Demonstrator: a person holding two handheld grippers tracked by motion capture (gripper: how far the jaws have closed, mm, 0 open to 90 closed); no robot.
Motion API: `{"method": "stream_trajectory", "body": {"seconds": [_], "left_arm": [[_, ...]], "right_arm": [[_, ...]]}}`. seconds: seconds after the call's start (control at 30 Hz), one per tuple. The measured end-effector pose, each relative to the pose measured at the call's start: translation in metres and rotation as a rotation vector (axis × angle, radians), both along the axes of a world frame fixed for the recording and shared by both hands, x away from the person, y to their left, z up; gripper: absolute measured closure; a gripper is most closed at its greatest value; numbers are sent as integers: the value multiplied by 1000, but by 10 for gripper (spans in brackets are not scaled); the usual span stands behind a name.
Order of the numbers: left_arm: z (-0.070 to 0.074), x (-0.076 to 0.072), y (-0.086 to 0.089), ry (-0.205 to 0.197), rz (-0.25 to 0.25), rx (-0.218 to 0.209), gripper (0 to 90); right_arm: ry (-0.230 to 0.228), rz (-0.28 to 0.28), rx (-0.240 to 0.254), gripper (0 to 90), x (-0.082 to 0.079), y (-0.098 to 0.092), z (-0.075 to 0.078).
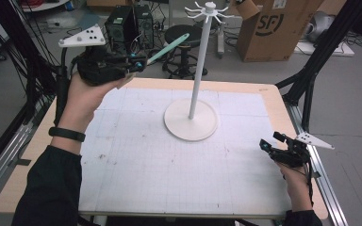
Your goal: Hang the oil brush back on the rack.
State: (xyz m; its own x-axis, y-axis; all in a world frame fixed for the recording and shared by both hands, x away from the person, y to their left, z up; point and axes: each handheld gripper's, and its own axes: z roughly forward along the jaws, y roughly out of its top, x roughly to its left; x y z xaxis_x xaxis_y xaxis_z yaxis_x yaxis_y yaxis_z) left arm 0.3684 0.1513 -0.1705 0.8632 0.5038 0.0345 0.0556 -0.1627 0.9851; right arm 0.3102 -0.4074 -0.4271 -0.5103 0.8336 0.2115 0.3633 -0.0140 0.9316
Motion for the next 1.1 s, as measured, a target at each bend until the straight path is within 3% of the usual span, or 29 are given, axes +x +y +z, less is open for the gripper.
{"method": "stream_trajectory", "body": {"seconds": [0.3,1.1], "left_arm": [[23,2,-14,-14,-13,9,825],[30,4,-32,-42,-8,46,824]], "right_arm": [[-9,-1,2,174,0,-1,0],[-8,4,2,174,-1,-2,0]]}}
